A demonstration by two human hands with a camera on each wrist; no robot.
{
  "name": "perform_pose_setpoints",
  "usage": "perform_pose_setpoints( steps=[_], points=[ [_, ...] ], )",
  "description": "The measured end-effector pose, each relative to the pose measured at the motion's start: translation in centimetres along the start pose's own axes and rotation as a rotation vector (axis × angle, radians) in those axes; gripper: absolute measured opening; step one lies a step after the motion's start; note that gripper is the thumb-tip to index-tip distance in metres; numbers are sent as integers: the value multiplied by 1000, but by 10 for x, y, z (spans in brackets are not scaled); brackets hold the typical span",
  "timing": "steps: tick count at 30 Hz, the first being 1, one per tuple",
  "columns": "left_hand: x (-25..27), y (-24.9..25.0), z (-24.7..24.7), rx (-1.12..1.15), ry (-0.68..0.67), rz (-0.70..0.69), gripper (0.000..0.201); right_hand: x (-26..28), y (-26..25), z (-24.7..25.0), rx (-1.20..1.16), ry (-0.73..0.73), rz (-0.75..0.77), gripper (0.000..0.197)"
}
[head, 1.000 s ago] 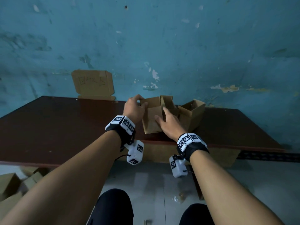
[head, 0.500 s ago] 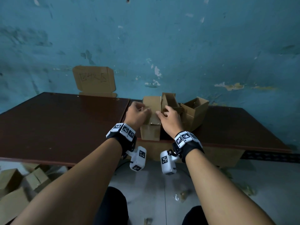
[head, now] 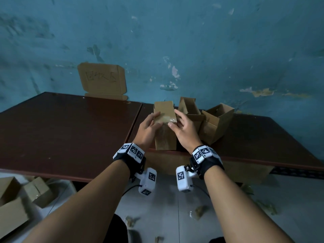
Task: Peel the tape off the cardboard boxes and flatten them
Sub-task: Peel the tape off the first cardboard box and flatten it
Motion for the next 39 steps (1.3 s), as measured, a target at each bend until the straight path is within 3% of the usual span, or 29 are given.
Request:
perform_pose_setpoints(
  steps=[4, 7, 18, 29, 39],
  points=[
    [-10, -13, -2, -115, -3, -162, 27, -11, 13, -2, 98, 100, 71, 39],
    [-16, -17, -1, -192, 2, -244, 24, -18, 17, -4, 111, 136, 81, 35],
    [-40, -27, -3, -251, 0, -323, 24, -41, 27, -8, 151, 223, 125, 24],
    [-36, -23, 3, -187, 70, -324, 16, -37, 28, -2, -1, 213, 107, 12],
    [-33, -16, 8, -19, 22, -163, 10, -27, 21, -6, 15, 233, 100, 11]
  ],
)
Point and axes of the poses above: each hand's wrist, its own x-axis away from the middle knuckle, its own z-axis out of the back of the hand, y = z × x, the point moved 1 cm from there along -x, towards the middle knuckle, and after that the axes turned 9 degrees about x, right-handed, at the moved point
